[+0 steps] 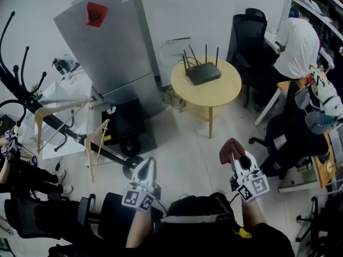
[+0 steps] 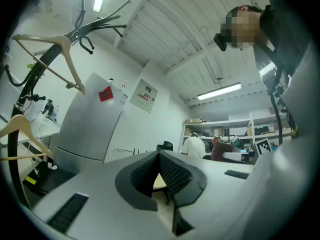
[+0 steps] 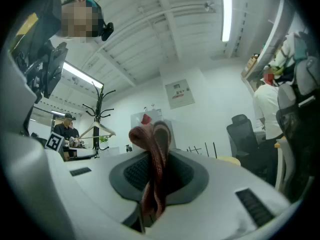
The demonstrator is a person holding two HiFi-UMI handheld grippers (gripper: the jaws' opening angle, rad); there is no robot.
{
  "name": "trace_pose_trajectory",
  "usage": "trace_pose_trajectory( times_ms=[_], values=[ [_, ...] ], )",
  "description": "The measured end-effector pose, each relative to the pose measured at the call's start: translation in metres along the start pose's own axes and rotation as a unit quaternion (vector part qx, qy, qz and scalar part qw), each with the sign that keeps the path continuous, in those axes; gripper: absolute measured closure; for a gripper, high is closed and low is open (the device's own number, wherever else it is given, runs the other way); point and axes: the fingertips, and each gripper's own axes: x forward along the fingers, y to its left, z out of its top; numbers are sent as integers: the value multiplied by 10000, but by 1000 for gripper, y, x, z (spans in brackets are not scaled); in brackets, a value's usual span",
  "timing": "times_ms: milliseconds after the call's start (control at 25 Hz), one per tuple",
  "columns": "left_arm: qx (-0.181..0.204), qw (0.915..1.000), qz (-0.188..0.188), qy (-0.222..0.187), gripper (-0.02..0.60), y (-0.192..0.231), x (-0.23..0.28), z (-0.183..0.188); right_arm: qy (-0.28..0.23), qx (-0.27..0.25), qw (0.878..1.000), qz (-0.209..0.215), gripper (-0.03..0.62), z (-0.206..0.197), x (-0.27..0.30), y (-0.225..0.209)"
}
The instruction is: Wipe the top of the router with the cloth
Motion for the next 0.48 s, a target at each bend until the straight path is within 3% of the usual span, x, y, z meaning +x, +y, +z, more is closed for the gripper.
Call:
trace_pose_trajectory(
  times_ms=[240,480],
  values=[
    [-1,9999,143,-72,586,26,5,5,-12,-211,9996,210,533,5,35,19],
    [57,9995,285,-85,588,30,38,0,-38,-171,9993,318,533,5,67,-13]
  ],
)
